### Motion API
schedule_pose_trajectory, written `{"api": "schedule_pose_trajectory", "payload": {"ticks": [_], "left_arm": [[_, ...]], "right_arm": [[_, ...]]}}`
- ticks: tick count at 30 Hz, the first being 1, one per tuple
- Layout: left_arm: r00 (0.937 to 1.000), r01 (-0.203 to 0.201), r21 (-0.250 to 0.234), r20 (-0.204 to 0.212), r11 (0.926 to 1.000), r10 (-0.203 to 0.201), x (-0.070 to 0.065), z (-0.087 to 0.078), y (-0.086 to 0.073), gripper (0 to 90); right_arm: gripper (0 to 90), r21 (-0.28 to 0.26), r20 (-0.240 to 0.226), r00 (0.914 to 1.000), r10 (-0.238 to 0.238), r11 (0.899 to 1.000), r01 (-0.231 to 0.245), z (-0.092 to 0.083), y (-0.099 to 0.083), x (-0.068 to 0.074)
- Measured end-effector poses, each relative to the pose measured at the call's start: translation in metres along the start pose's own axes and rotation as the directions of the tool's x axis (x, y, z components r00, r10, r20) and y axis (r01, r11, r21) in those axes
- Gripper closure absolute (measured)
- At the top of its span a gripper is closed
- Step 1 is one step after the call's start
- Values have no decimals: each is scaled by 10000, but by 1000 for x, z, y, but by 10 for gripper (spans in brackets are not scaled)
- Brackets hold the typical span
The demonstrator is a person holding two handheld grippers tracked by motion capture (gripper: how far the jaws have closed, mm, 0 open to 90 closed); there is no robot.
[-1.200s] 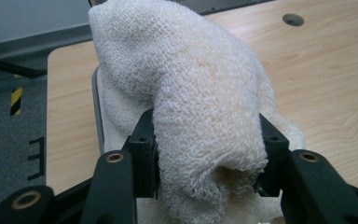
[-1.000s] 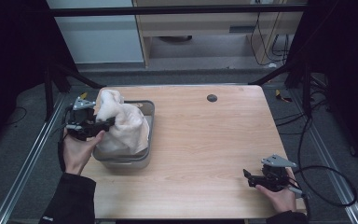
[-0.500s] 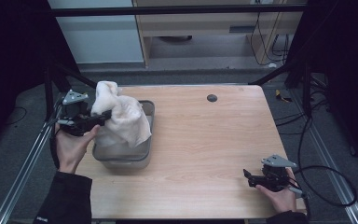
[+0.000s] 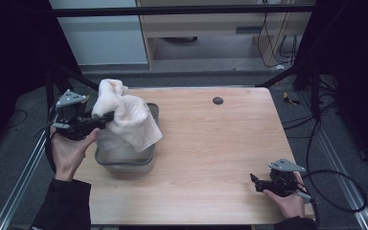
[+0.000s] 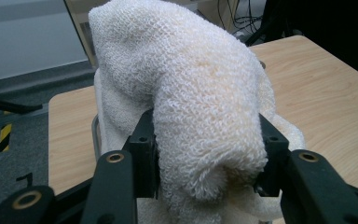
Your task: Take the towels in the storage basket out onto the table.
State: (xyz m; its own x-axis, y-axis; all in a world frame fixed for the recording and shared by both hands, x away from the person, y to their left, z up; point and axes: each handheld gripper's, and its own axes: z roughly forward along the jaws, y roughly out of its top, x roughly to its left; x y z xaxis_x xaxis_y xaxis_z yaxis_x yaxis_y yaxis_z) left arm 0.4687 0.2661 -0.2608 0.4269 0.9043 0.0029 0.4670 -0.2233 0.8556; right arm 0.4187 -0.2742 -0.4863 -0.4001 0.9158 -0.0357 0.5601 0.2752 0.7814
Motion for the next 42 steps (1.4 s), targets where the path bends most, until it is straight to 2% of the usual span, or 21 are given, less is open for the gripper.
{"api": "schedule_pose_trajectory", "payload": {"ticks": [9,12,21,28,33,39,42], "left_arm": [[9986,-386,0,370,9993,385,-19,4,7,530],[9964,-579,-68,618,9983,582,-31,5,11,529],[9912,-887,-45,985,9960,887,-51,13,16,529],[9839,-1194,53,1342,9928,1177,-70,27,19,529],[9807,-1255,73,1523,9921,1230,-80,34,20,529],[9717,-1561,184,1821,9876,1502,-96,45,21,529],[9695,-1632,222,1891,9863,1562,-99,48,21,529]], "right_arm": [[108,-15,10,10000,5,10000,-5,0,0,0],[107,-32,15,10000,10,10000,-10,-1,0,-1],[107,-113,30,10000,37,9999,-37,-2,1,-2],[108,-164,76,9999,91,9998,-90,-3,1,-3],[108,-163,81,9998,158,9997,-156,-4,1,-2],[108,-180,121,9999,115,9998,-113,-4,1,-3],[107,-179,119,9999,111,9998,-109,-5,1,-3]]}}
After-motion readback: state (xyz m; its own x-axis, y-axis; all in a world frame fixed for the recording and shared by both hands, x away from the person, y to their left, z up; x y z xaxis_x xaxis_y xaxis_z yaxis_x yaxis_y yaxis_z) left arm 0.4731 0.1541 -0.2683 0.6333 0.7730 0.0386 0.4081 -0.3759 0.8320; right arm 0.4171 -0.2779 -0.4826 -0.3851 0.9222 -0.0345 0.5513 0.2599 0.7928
